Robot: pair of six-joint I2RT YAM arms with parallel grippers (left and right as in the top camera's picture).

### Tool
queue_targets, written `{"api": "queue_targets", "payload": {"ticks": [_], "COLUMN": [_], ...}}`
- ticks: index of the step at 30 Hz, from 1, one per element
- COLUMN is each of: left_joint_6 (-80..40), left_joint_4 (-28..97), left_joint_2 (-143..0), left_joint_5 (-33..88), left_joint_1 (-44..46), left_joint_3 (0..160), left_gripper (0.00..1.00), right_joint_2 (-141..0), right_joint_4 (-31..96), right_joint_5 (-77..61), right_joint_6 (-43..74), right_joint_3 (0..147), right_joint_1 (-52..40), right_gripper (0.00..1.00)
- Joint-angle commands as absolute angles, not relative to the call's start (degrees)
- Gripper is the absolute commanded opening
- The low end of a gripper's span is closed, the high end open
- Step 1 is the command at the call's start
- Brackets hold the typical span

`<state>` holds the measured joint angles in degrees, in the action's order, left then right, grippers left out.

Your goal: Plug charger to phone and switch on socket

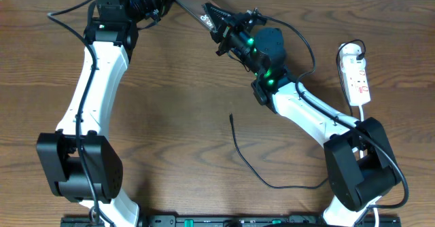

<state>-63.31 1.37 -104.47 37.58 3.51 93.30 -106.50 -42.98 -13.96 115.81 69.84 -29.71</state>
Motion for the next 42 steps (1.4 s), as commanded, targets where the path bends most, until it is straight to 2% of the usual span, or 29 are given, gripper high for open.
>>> {"api": "queue_targets", "payload": {"ticks": [1,2,5,6,8,23,35,42], "left_joint_6": [-62.24,-62.24,-62.24,-62.24,-62.22,-62.24,-62.24,-62.24], "left_joint_4": [0.54,0.54,0.54,0.54,0.54,0.58,0.58,0.60], "left_joint_2": [-103.79,-103.79,-103.79,-103.79,-103.79,-103.79,-103.79,-103.79], "left_joint_5": [38.06,38.06,38.06,38.06,38.06,38.09,38.09,38.09], "left_joint_1": [3.36,3.36,3.36,3.36,3.36,3.36,3.36,3.36], "left_joint_3": [93.78,93.78,93.78,93.78,93.78,93.78,93.78,93.78], "left_gripper": [0.54,0.59,0.60,0.53,0.47,0.43,0.08,0.07], "right_joint_2": [-106.08,-106.08,-106.08,-106.08,-106.08,-106.08,-106.08,-106.08], "right_joint_4": [-42.87,-42.85,-42.87,-42.85,-42.87,-42.87,-42.85,-42.85], "right_joint_5": [-13.65,-13.65,-13.65,-13.67,-13.65,-13.65,-13.63,-13.63], "right_joint_6": [116.07,116.07,116.07,116.07,116.07,116.09,116.07,116.07], "right_joint_3": [70.74,70.74,70.74,70.76,70.74,70.76,70.74,70.76], "right_joint_1": [-30.11,-30.11,-30.11,-30.13,-30.24,-31.03,-31.14,-31.18], "right_gripper": [0.01,0.01,0.01,0.01,0.01,0.01,0.01,0.01]}}
